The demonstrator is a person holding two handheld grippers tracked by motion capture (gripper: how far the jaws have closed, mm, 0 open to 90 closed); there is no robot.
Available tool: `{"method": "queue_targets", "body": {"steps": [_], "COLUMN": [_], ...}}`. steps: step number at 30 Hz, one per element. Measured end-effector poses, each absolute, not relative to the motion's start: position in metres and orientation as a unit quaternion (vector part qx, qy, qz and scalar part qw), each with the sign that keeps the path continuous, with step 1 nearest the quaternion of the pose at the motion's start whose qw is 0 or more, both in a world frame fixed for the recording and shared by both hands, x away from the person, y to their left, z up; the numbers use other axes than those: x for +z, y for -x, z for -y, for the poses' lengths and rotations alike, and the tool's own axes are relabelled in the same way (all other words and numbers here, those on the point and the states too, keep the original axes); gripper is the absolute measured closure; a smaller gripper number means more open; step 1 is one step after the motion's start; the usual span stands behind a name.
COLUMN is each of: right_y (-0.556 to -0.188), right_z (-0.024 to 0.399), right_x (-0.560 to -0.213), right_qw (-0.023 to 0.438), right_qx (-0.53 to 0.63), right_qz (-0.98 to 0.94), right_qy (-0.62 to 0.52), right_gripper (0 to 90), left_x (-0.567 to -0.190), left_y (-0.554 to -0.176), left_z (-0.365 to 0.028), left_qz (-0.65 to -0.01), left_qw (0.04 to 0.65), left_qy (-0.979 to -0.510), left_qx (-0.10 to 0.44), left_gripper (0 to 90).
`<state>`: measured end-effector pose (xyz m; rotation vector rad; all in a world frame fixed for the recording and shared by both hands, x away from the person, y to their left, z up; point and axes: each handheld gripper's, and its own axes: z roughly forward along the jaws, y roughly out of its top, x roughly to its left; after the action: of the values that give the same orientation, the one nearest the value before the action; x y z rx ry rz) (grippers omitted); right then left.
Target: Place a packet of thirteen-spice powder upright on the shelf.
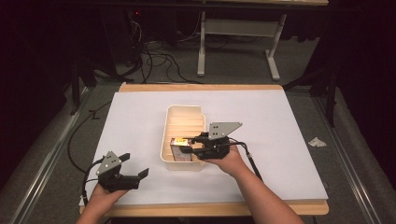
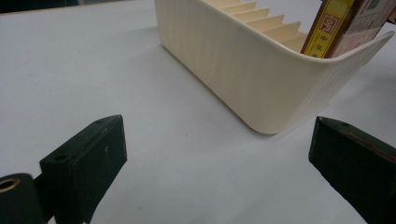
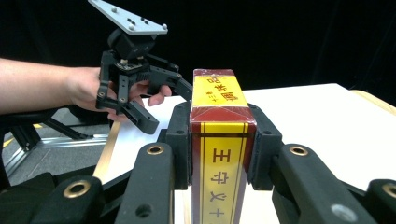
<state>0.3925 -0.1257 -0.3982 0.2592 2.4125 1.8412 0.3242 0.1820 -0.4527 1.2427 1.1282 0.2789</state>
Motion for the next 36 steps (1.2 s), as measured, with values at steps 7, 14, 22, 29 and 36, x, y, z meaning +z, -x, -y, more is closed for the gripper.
{"method": "queue_targets", "body": {"steps": [7, 14, 22, 29, 36], "right_y": [-0.391, -0.39, -0.389, -0.39, -0.389], "right_z": [0.12, 0.118, 0.117, 0.115, 0.114], "right_x": [-0.406, -0.413, -0.418, -0.422, -0.425], "right_qw": [0.058, 0.061, 0.063, 0.064, 0.068], "right_qx": [0.592, 0.584, 0.578, 0.573, 0.569], "right_qz": [-0.799, -0.804, -0.808, -0.811, -0.814], "right_qy": [-0.086, -0.09, -0.094, -0.095, -0.095], "right_gripper": [68.7, 68.7, 68.7, 68.6, 68.6], "left_x": [-0.451, -0.451, -0.452, -0.451, -0.451], "left_y": [-0.323, -0.323, -0.323, -0.323, -0.323], "left_z": [-0.182, -0.183, -0.181, -0.183, -0.182], "left_qz": [-0.498, -0.496, -0.496, -0.494, -0.494], "left_qw": [0.661, 0.663, 0.66, 0.663, 0.662], "left_qy": [-0.548, -0.547, -0.551, -0.548, -0.55], "left_qx": [0.122, 0.124, 0.124, 0.124, 0.123], "left_gripper": [4.7, 4.8, 4.8, 4.8, 4.8]}}
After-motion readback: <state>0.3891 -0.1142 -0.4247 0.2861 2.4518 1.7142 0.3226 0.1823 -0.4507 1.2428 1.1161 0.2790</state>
